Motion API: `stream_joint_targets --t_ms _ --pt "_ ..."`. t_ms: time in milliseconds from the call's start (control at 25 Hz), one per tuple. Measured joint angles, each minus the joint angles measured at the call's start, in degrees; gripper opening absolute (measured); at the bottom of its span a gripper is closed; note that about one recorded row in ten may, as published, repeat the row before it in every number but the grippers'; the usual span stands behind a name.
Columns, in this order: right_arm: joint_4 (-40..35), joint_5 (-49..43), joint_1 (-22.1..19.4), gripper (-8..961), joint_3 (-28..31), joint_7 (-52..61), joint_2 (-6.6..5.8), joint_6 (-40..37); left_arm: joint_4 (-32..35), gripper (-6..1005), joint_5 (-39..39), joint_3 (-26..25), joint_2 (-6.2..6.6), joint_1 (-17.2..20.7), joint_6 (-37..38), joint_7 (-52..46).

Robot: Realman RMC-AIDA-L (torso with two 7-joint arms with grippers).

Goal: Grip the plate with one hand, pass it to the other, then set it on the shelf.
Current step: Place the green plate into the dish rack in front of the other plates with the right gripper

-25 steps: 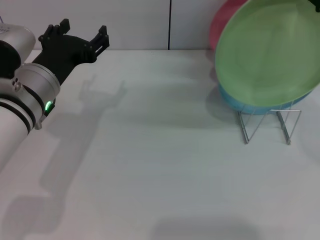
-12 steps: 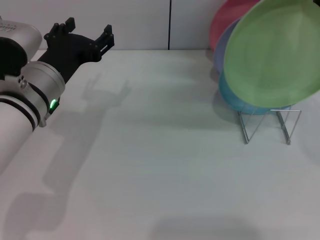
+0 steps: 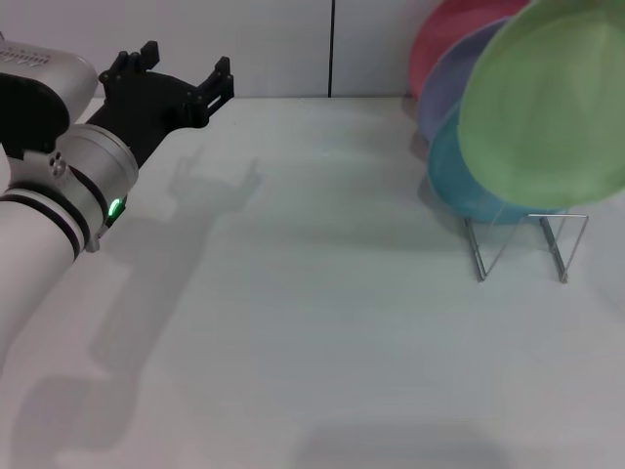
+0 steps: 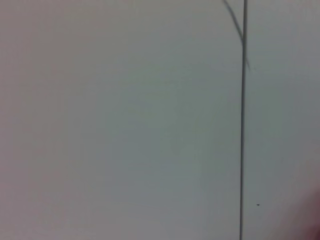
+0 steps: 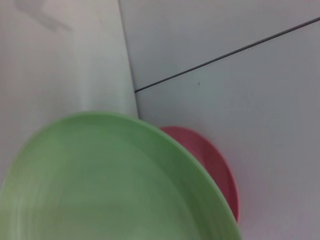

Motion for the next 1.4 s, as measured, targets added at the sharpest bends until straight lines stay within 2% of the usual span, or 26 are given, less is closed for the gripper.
stream_joint_targets --t_ms 320,480,640,880,1400 --pt "-0.1 -0.1 -0.7 23 -0.8 -0.8 -0.09 -0.2 0.1 856 -0.6 0.5 -0.09 -0.5 -0.2 0.0" --pt "0.0 -0.2 -0.7 23 -0.5 -1.1 -0.82 0.5 0.1 856 -0.7 0.7 -0.09 -0.7 -0.2 -0.1" --pt "-1.1 -0.2 -1.3 23 -0.5 -2.7 -1.05 1.9 0.1 856 -0.7 0.8 -0.09 -0.8 -0.3 -0.1" --pt "-4.0 -0.2 -2.5 23 -2.0 -6.0 -0.37 3.0 0.7 856 -0.7 1.1 -0.08 -1.4 -0.2 -0.1" --pt "-4.2 -0.2 -2.7 23 -5.0 -6.1 -0.23 2.6 0.8 856 -0.7 1.3 -0.08 -1.5 -0.3 -0.1"
